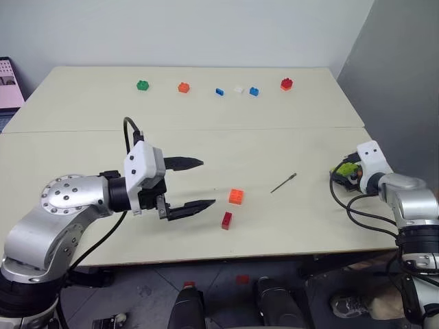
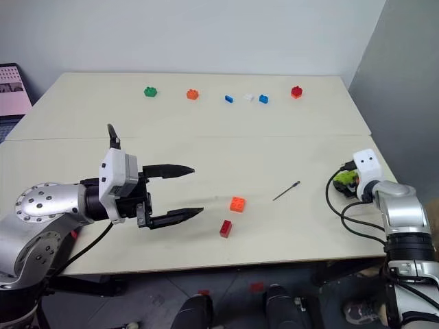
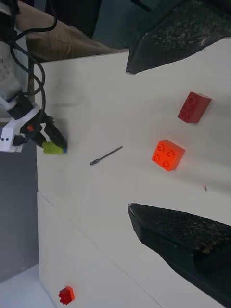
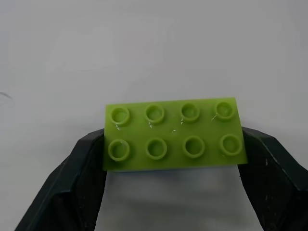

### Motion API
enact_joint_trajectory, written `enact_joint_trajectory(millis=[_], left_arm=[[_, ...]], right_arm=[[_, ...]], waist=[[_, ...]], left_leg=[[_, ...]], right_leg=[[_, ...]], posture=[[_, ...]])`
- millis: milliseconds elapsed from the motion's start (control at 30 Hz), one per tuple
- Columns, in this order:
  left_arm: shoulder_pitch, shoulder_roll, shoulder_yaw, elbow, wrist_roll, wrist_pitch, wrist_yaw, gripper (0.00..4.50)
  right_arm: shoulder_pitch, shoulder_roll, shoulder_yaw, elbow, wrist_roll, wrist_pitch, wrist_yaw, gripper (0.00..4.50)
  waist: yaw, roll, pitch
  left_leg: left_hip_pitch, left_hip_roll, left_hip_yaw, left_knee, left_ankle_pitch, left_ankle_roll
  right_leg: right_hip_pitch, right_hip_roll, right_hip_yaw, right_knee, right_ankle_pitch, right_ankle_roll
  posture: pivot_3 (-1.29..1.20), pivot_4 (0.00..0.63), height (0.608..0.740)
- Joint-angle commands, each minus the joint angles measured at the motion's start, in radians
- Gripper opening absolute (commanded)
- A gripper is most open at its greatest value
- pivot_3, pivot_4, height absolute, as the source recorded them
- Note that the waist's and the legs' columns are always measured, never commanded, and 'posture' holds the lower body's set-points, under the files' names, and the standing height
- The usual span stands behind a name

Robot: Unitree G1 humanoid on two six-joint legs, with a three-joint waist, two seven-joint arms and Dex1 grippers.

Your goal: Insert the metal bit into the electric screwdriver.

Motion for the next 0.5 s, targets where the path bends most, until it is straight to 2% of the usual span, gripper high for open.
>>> enact_joint_trajectory(millis=[33,233,300,333,500], left_arm=[[-0.021,-0.006,0.002,-0.014,-0.018,-0.009,0.005,4.5],[-0.021,-0.01,-0.007,-0.016,-0.014,-0.005,0.007,4.5],[-0.023,-0.008,-0.009,-0.013,-0.015,-0.005,0.006,4.5],[-0.024,-0.007,-0.01,-0.011,-0.015,-0.005,0.005,4.5],[-0.025,-0.002,-0.009,-0.002,-0.013,-0.006,0.0,4.5]], right_arm=[[-0.04,-0.022,-0.042,0.072,0.006,-0.057,-0.029,3.53],[-0.059,-0.022,-0.038,0.145,0.007,-0.107,-0.043,3.53],[-0.061,-0.019,-0.046,0.153,0.016,-0.112,-0.045,4.23],[-0.062,-0.018,-0.049,0.151,0.02,-0.111,-0.045,4.37],[-0.061,-0.023,-0.063,0.134,0.033,-0.123,-0.04,4.45]], waist=[[-0.001,0.0,0.0],[-0.001,0.0,0.0],[-0.001,0.0,0.0],[-0.001,0.0,0.0],[-0.001,0.0,0.0]], left_leg=[[0.0,0.0,0.0,0.0,0.0,0.0],[0.0,0.0,0.0,0.0,0.0,0.0],[0.001,0.0,0.0,0.0,0.0,0.0],[0.002,0.0,0.0,0.0,0.0,0.0],[0.002,0.0,-0.001,0.001,0.0,0.0]], right_leg=[[0.0,0.0,0.0,0.0,0.0,0.0],[0.001,0.0,0.0,0.0,0.0,0.0],[0.002,0.0,0.0,-0.001,0.0,0.0],[0.003,0.0,0.0,-0.001,0.0,0.0],[0.004,0.0,0.0,-0.001,0.0,0.0]], posture=[[0.0,0.15,0.74],[0.0,0.15,0.74],[0.0,0.15,0.74],[0.0,0.15,0.74],[0.0,0.15,0.74]])
